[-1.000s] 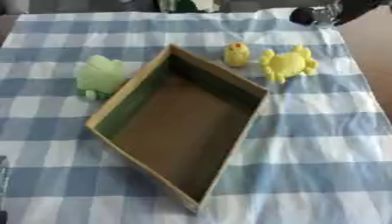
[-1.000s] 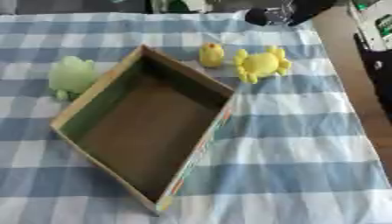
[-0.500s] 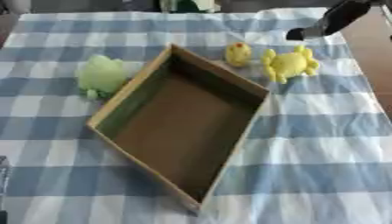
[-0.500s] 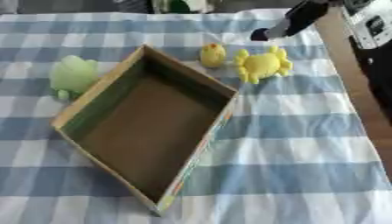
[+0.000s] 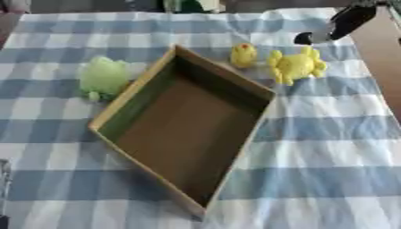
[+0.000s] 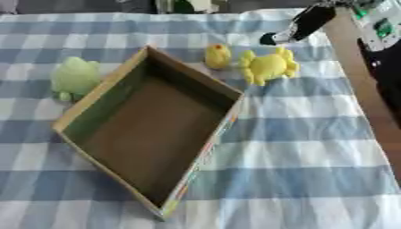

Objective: Pick up objects on the table and place them in the box.

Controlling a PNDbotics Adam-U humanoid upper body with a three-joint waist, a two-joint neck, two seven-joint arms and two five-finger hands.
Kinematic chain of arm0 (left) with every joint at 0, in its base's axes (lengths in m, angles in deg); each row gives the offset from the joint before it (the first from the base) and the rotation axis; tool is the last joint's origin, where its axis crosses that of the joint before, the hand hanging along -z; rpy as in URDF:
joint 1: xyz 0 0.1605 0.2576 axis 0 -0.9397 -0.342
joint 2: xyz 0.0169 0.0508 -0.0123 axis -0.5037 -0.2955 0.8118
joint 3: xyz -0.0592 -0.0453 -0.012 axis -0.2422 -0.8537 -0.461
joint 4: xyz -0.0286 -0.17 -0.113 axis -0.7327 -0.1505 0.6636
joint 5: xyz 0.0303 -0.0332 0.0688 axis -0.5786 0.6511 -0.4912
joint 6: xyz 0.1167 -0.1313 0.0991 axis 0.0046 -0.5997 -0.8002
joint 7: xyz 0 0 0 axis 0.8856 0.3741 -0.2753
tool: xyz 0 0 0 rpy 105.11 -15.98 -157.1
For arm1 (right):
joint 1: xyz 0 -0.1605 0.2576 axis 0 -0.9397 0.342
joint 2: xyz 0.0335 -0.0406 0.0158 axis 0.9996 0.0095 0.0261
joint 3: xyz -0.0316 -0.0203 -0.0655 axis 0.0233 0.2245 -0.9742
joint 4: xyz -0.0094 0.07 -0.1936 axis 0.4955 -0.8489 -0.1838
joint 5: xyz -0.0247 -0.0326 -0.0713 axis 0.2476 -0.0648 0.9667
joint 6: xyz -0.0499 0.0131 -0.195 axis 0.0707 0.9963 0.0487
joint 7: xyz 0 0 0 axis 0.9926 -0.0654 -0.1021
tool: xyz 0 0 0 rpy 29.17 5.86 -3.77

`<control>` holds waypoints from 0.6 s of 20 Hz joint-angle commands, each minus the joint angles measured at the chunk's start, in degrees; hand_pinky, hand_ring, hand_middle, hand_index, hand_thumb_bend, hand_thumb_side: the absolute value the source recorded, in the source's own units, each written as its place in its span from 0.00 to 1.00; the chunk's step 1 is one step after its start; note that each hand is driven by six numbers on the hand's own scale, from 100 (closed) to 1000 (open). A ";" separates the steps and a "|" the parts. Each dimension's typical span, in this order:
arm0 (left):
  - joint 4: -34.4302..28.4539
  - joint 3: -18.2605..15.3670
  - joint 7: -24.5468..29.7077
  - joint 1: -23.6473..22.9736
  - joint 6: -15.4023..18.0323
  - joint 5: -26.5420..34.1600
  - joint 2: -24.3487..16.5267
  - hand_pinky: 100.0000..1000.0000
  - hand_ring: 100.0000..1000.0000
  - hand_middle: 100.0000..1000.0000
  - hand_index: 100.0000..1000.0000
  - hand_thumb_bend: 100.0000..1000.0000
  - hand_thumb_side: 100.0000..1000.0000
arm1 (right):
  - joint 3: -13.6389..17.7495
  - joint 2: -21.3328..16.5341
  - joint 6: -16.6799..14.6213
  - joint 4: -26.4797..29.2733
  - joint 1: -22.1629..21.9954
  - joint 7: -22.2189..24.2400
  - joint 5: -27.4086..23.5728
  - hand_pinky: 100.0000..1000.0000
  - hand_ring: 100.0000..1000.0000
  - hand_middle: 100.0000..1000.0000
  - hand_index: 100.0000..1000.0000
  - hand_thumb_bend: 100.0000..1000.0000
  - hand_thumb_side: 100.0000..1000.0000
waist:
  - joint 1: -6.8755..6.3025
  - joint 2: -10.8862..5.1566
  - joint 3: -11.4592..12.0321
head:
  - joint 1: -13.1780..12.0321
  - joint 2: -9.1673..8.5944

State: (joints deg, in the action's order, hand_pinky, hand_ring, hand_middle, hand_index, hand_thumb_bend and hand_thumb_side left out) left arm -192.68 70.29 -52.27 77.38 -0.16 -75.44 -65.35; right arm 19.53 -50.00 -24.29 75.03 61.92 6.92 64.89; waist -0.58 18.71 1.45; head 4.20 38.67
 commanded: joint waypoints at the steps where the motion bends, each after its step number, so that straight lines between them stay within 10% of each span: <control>1: -1.01 -0.07 0.22 0.30 0.01 0.07 -1.14 0.41 0.49 0.51 0.77 0.00 0.67 | -0.25 -1.72 -18.94 -0.22 0.80 18.68 1.55 0.89 0.99 0.89 0.95 0.42 0.26 | 0.13 -0.97 -0.10 | -0.11 -0.67; 12: -1.01 0.05 0.39 0.38 -0.04 0.12 -1.11 0.41 0.49 0.51 0.77 0.00 0.67 | -2.71 -2.43 -18.98 -2.07 -0.40 18.68 4.80 0.89 0.99 0.90 0.96 0.42 0.22 | 0.18 -0.73 -0.13 | -0.31 -1.11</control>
State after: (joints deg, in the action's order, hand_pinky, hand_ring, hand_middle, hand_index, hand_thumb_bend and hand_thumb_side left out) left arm -192.68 70.31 -52.12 77.38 -0.29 -75.28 -65.35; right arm 16.77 -50.15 -24.33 72.73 60.79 6.88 69.20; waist -0.54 19.05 1.39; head 4.09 38.18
